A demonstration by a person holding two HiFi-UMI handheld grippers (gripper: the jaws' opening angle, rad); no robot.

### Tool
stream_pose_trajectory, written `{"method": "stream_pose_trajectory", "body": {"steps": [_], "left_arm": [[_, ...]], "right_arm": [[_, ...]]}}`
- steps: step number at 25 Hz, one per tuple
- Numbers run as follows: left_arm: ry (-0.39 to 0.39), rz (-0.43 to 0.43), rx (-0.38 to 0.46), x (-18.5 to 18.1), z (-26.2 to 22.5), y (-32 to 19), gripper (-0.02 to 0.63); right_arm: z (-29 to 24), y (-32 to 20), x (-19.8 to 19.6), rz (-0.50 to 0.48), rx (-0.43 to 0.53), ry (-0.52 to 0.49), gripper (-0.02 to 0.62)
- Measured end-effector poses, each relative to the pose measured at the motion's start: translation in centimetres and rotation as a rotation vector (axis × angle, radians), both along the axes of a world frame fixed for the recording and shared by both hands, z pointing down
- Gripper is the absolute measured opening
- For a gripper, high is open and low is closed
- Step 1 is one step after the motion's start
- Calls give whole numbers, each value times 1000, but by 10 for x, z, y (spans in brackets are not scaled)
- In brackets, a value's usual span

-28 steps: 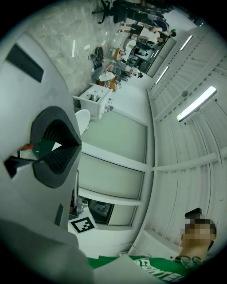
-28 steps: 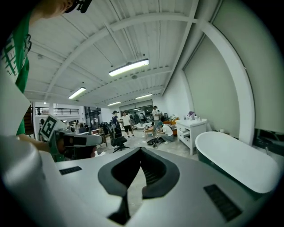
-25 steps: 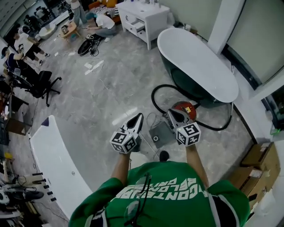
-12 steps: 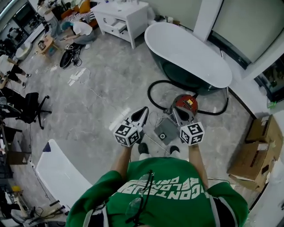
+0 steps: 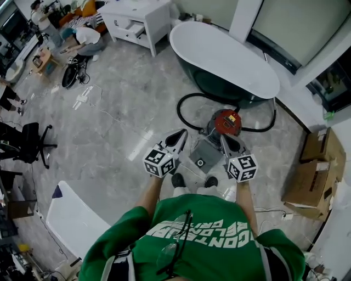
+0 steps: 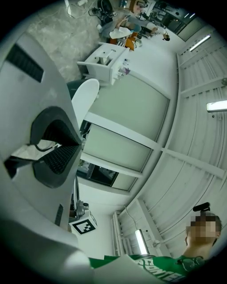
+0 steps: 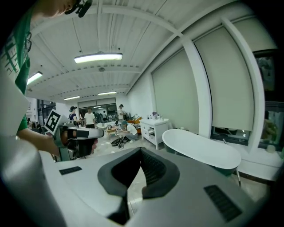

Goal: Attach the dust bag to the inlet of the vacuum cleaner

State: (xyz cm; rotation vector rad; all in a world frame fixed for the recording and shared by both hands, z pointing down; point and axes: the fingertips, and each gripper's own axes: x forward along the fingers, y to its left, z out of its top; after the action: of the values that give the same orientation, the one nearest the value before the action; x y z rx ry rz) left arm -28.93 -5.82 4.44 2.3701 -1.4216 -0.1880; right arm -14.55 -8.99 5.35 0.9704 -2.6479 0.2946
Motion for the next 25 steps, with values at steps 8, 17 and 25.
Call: {"method": "stream_pose_trajectory", "body": {"steps": [8, 17, 25], "left_arm": [[-20, 44, 6, 27, -2, -17, 3], [-60, 93, -18, 71, 8, -39, 3], [-91, 126, -71, 99, 44, -59, 3]], "right_arm": [[3, -11, 22, 14, -5, -7, 8], [16, -27, 58, -4, -26, -6, 8], [50, -49, 85, -48, -65, 32, 8]]}}
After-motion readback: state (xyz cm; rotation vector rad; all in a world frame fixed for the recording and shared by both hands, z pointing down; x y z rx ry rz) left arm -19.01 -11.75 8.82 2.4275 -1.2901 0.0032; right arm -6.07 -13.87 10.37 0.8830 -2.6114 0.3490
